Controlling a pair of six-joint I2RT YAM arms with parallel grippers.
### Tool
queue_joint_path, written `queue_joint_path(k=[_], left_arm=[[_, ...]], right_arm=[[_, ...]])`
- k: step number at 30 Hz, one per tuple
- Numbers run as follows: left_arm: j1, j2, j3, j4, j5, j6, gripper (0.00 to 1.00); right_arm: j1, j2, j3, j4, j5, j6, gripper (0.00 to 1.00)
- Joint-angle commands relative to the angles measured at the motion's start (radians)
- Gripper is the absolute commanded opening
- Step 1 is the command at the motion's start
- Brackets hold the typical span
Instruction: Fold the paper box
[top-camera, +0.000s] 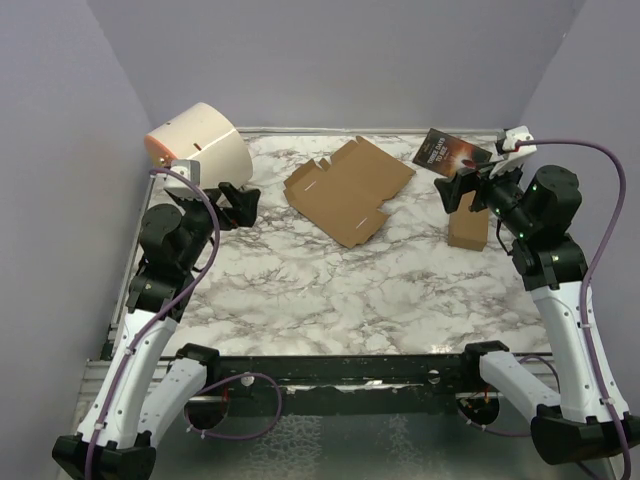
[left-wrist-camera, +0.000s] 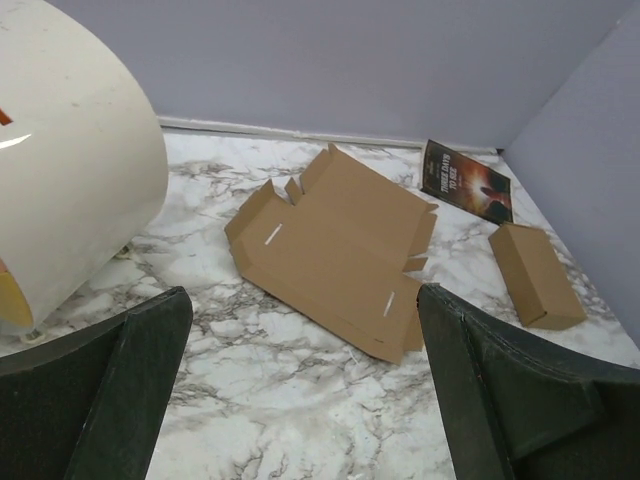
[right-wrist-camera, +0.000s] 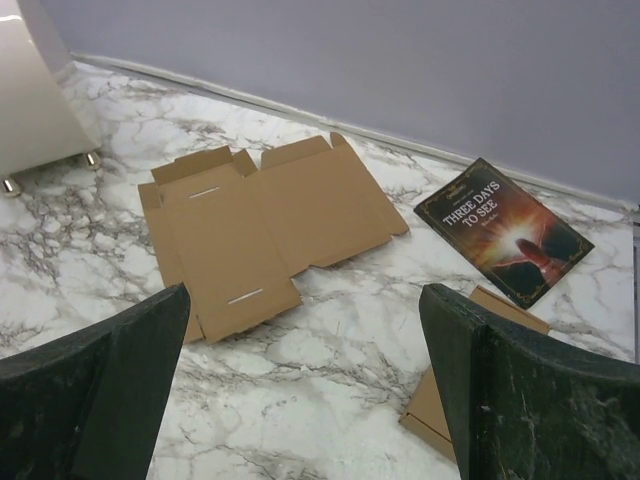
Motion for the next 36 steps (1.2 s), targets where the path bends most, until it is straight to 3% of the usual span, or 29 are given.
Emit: queue_joint_path(k=[1,13,17,23,29,32,36], left_arm=[[-0.001,-0.007,-0.001,0.045,0.146,0.019,0.99],[-0.005,0.085,-0.062,0.189,0.349,-0.066,0.98],[-0.042,0.132,-0.055,0.213,0.367,-0.118,0.96],[-0.181,0.166,-0.100,0.212,0.262,-0.142,0.94],[-0.212,0.275,-0.162,0.388,0.285,-0.179,0.93],[-0.210,0.350,-0.188,0.494,0.284,-0.181,0.93],[-0.206,0.492,-0.123,0.489,0.269,-0.121,0.92]], right_arm=[[-0.016,-0.001,0.018,-0.037,0.057,-0.001,0.99],[-0.083,-0.034,-0.043,-0.024,-0.142,-0.068,0.99],[-0.083,-0.013,-0.083,-0.014,-0.426,-0.191,0.99],[-0.083,0.052,-0.122,0.003,-0.759,-0.247,0.99],[-0.095,0.074,-0.260,0.182,-0.966,-0.116,0.99],[-0.096,0.087,-0.324,0.261,-0.980,-0.055,0.99],[-0.098,0.123,-0.384,0.386,-0.937,0.020,0.99]])
